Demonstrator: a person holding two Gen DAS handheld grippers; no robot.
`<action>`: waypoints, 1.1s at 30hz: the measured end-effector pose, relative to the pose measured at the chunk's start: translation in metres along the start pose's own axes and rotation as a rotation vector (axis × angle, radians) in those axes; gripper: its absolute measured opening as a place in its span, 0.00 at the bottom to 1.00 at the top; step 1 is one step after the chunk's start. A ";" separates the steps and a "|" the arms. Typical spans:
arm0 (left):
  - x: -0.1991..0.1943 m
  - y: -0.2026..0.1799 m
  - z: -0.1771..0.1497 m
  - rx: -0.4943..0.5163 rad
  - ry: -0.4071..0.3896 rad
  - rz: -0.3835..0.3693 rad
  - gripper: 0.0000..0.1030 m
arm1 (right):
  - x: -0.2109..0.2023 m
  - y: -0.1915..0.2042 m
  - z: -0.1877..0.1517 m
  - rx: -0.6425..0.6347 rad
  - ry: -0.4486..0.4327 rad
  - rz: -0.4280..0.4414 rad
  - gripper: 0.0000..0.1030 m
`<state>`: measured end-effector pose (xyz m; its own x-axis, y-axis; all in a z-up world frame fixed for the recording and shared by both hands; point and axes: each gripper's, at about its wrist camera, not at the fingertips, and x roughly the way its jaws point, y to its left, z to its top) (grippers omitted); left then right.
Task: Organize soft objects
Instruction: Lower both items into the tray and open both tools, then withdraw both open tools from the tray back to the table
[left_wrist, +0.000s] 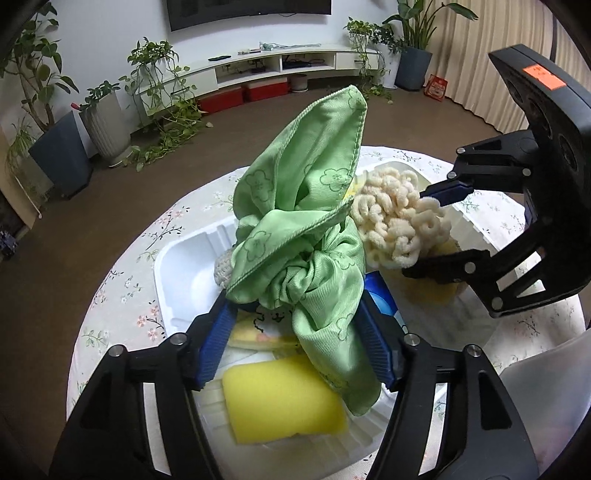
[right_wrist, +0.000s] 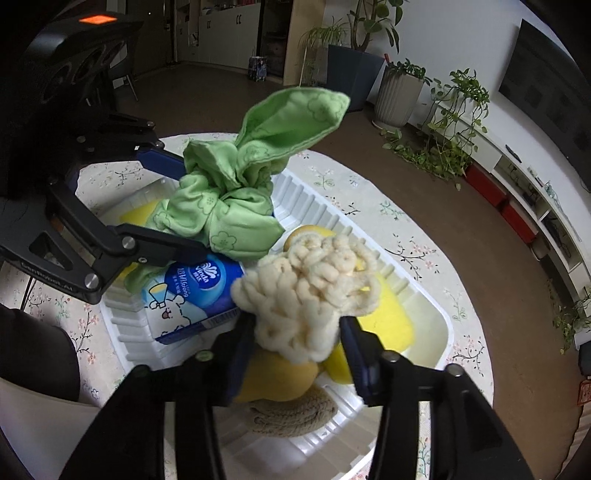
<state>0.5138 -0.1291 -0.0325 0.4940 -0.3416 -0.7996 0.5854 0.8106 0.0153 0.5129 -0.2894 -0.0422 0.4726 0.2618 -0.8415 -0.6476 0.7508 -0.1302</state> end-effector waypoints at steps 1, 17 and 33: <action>0.000 -0.001 0.000 -0.002 -0.004 0.002 0.64 | -0.001 0.002 -0.001 -0.002 0.000 -0.002 0.53; -0.034 0.009 -0.006 -0.044 -0.055 0.048 0.95 | -0.048 -0.007 -0.016 0.058 -0.059 -0.043 0.85; -0.117 0.021 -0.060 -0.224 -0.159 0.212 1.00 | -0.126 -0.022 -0.072 0.249 -0.147 -0.108 1.00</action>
<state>0.4296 -0.0438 0.0251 0.6936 -0.2101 -0.6890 0.3123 0.9497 0.0248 0.4246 -0.3828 0.0294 0.6240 0.2432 -0.7426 -0.4307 0.9000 -0.0671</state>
